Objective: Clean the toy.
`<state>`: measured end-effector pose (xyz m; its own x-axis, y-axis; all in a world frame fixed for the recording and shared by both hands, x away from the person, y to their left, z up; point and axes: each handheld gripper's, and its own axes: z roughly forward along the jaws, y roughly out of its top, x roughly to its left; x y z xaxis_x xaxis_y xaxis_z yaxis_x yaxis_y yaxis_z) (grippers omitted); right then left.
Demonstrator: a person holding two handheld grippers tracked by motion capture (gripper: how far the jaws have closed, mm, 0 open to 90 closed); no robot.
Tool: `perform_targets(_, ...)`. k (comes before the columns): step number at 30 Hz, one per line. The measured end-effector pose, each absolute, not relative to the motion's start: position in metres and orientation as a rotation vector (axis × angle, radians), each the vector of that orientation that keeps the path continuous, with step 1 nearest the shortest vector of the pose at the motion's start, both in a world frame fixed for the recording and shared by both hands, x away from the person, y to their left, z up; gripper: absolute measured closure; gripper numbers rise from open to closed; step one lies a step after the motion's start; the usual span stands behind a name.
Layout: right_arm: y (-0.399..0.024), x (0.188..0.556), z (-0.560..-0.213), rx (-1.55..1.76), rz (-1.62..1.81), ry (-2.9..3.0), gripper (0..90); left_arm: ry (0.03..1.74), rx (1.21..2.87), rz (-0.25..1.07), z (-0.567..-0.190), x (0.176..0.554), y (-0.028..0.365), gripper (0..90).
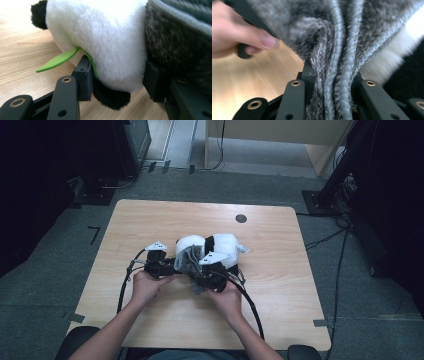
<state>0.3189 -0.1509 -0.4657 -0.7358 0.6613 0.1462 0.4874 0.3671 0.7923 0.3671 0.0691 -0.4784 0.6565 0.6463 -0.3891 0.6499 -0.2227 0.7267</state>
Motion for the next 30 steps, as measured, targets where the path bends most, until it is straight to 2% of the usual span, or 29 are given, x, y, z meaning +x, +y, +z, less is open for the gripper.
perform_targets(10, -0.178, 0.318, -0.477, 1.016, 1.200, 2.404, 67.9, 1.011, 1.928, -0.007, -0.478, 0.369, 0.069, 48.9)
perform_targets(30, -0.237, 0.309, -0.458, 1.247, 1.219, 2.245, 69.1, 1.011, 1.933, -0.032, -0.477, 0.374, 0.069, 50.0)
